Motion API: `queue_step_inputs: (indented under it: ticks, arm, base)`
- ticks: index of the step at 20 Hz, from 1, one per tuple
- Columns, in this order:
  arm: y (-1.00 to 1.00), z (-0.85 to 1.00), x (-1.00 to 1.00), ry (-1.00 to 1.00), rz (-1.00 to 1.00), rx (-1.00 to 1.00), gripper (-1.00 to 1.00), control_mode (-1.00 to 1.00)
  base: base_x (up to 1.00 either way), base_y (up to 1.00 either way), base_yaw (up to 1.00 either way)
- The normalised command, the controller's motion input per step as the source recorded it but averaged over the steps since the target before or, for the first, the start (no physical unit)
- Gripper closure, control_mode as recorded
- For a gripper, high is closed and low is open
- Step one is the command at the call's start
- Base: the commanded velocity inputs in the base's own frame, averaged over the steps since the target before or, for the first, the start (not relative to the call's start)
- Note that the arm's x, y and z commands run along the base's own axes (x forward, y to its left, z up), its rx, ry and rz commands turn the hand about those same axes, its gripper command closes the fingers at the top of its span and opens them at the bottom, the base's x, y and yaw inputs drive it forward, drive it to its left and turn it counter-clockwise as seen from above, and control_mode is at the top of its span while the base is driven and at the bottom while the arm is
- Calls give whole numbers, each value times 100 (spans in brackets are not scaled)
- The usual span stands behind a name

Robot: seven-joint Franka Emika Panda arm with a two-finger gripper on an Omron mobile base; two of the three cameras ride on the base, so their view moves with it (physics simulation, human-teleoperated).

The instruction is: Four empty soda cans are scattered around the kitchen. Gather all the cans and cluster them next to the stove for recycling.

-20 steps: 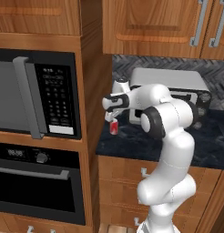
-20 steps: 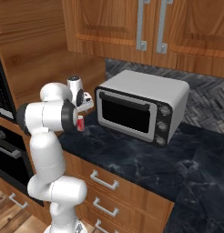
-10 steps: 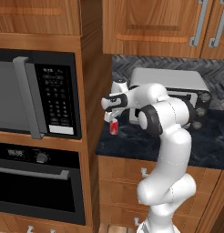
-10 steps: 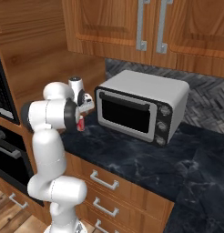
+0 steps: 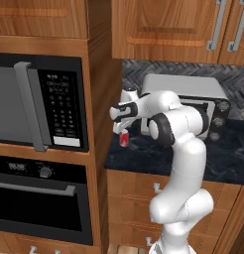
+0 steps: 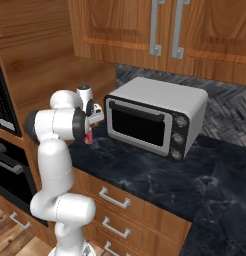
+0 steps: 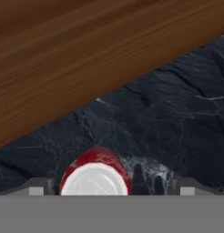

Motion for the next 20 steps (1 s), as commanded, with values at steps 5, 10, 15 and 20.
queue_step_inputs:
  ticks: [5, 10, 15, 20]
  arm:
    - [6, -15, 0, 0, 0, -1, -100, -100]
    - [4, -14, 0, 0, 0, -1, -100, -100]
    - [0, -8, 1, 0, 0, 0, -100, -100]
    - [0, -8, 0, 1, 0, 0, -100, -100]
  base:
    - [0, 0, 0]
    - [0, 0, 0]
    - [0, 0, 0]
    - [0, 0, 0]
